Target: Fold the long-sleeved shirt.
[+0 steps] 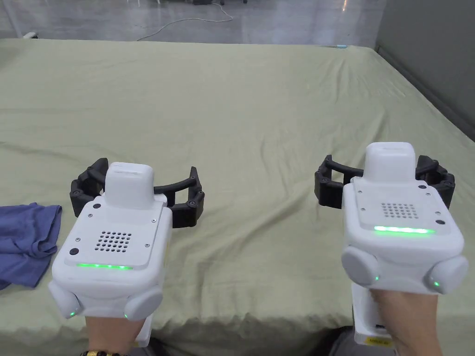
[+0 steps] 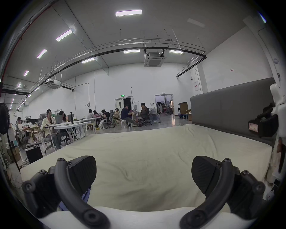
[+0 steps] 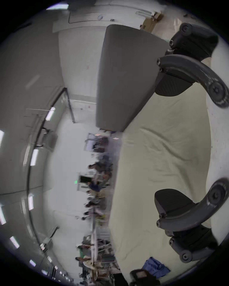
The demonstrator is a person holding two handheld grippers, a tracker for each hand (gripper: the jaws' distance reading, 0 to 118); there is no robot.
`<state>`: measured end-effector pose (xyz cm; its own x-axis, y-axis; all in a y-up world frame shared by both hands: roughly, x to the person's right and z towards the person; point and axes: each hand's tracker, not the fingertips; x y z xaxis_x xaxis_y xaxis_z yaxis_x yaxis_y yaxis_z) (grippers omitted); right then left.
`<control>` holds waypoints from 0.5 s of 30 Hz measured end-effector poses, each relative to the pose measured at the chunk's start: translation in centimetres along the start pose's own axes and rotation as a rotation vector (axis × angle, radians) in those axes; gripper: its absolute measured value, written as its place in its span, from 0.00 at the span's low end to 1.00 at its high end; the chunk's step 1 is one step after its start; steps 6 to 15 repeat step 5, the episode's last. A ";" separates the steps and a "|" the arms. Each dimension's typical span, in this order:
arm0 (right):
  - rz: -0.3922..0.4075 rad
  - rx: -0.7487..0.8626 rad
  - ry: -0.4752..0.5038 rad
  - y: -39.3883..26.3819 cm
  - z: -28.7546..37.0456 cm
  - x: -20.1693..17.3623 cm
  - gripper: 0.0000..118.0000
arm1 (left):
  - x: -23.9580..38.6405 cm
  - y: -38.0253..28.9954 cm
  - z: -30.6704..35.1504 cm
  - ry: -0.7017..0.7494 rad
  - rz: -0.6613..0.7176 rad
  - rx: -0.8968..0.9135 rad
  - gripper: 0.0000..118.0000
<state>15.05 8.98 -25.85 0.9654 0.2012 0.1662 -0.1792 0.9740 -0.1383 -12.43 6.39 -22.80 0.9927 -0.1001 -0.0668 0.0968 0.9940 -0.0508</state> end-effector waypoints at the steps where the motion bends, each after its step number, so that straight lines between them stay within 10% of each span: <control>1: -0.011 0.027 0.055 -0.3 0.0 0.3 1.00 | 0.0 0.0 0.0 -0.001 0.001 0.001 1.00; 3: -0.033 0.081 0.257 -1.0 0.0 1.3 1.00 | 0.0 -0.1 0.0 0.001 0.003 0.000 1.00; 5: -0.065 0.077 0.093 -1.4 -0.1 0.8 1.00 | 0.0 -0.1 -0.1 -0.001 0.004 -0.003 1.00; 15: -0.065 0.077 0.093 -1.4 -0.1 0.8 1.00 | 0.0 -0.1 -0.1 -0.001 0.004 -0.003 1.00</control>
